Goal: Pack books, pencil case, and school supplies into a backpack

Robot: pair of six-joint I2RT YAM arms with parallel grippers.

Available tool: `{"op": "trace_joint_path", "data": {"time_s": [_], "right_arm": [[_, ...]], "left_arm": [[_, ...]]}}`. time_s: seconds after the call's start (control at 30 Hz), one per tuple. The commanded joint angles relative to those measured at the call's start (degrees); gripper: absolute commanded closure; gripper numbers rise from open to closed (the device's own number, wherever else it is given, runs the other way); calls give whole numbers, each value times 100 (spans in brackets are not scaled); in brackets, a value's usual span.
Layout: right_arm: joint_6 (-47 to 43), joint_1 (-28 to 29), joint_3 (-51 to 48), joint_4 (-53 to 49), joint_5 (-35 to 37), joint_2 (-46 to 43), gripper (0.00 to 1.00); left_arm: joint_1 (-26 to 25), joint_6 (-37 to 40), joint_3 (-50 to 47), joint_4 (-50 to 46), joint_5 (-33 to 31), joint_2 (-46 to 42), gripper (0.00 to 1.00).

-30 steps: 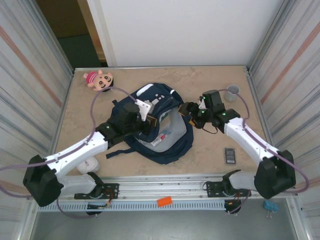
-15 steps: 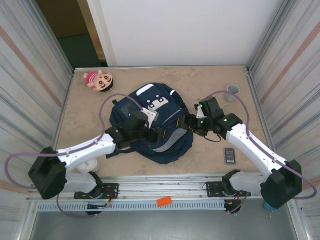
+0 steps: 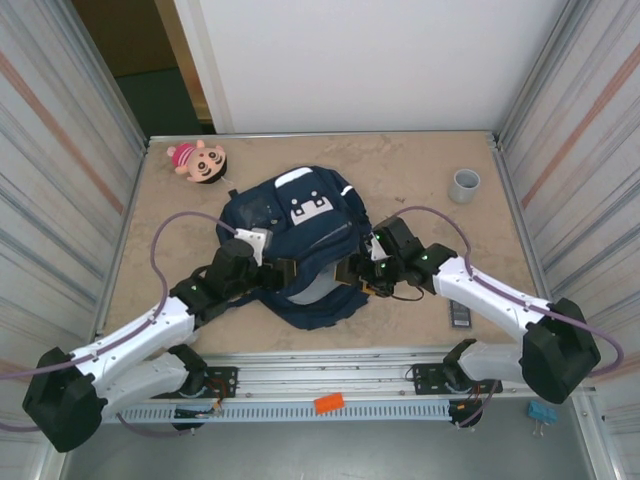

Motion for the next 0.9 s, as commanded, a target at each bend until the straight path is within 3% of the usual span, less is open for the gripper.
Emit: {"op": "trace_joint_path", "data": {"time_s": [0.0,0.27,0.33,0.43,0.53,0.73,0.87], "right_arm": [[55,58,-197,1054,-462,-373,24],[447,78,-295,1404,-50,-125,24],[200,221,-111,1184,96,24,25],[-1003,713,645,101,1055,267,27],[-2470,1252,1314,-251,2023,695,32],[-4660,1599,2449,-432,2653,2083,31],[-5627,1945,2845,-410,3162,2862,28]], "left_arm": [[161,-109,-106,160,-19,-11,27],[172,-124,38,463,385,234,28],[173,-123,119,356,335,202,28],[216,-230,206,12,-1,18,26],[508,-600,217,-445,-218,-247,24],[1452,-1065,62,-1214,-196,-1056,24],[1916,-1116,-146,-1481,-131,-1618,22]]}}
